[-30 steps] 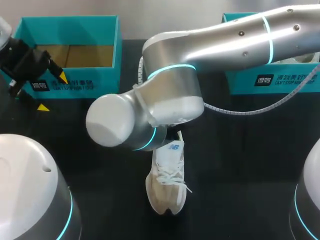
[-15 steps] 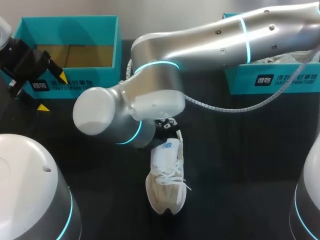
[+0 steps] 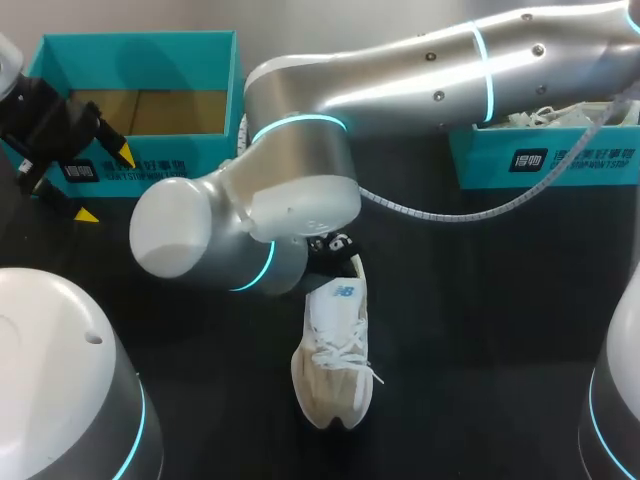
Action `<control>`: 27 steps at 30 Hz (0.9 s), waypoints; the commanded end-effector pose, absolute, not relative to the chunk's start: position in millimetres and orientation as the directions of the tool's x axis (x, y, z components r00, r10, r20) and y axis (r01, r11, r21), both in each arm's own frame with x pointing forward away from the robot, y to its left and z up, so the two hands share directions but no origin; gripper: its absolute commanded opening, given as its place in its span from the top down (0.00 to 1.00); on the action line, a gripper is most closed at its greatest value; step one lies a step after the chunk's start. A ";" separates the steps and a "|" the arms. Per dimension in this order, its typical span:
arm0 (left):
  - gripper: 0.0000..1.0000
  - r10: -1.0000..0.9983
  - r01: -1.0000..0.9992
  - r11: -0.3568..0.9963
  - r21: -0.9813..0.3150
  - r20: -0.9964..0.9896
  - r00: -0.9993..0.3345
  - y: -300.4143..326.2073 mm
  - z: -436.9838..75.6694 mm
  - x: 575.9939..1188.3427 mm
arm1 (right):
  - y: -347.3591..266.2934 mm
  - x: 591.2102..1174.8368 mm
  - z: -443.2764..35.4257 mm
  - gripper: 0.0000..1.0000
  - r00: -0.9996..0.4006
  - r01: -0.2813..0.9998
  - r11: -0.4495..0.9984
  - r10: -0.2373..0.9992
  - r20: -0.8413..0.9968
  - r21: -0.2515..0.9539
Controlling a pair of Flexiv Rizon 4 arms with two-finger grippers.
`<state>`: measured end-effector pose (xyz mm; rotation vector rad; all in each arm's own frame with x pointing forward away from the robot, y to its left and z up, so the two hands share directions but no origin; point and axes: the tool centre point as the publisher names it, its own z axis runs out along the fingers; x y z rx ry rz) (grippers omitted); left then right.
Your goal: Take the shoe out of the shoebox, open the shoe tongue, remove and reinsert the insole, then place the shoe into the shoebox
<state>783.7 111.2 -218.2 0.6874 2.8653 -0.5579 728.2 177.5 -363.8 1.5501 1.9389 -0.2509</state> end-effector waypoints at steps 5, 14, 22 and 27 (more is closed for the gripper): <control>0.00 0.410 0.462 0.828 -0.317 -0.220 -0.885 111.3 -217.6 782.7 | 169.4 729.8 -396.6 1.00 0.449 0.835 -0.265 0.834 -0.321 0.481; 0.00 0.410 0.462 0.828 -0.317 -0.220 -0.885 111.3 -217.6 782.7 | 177.2 732.1 -403.5 1.00 0.419 0.858 -0.292 0.874 -0.246 0.423; 0.00 0.410 0.462 0.828 -0.317 -0.220 -0.885 111.3 -217.6 782.7 | 197.3 728.5 -367.7 1.00 0.361 0.856 -0.272 0.923 -0.133 0.439; 0.00 0.410 0.462 0.828 -0.317 -0.220 -0.885 111.3 -217.6 782.7 | 187.5 731.3 -355.1 1.00 0.379 0.834 -0.268 0.914 -0.146 0.482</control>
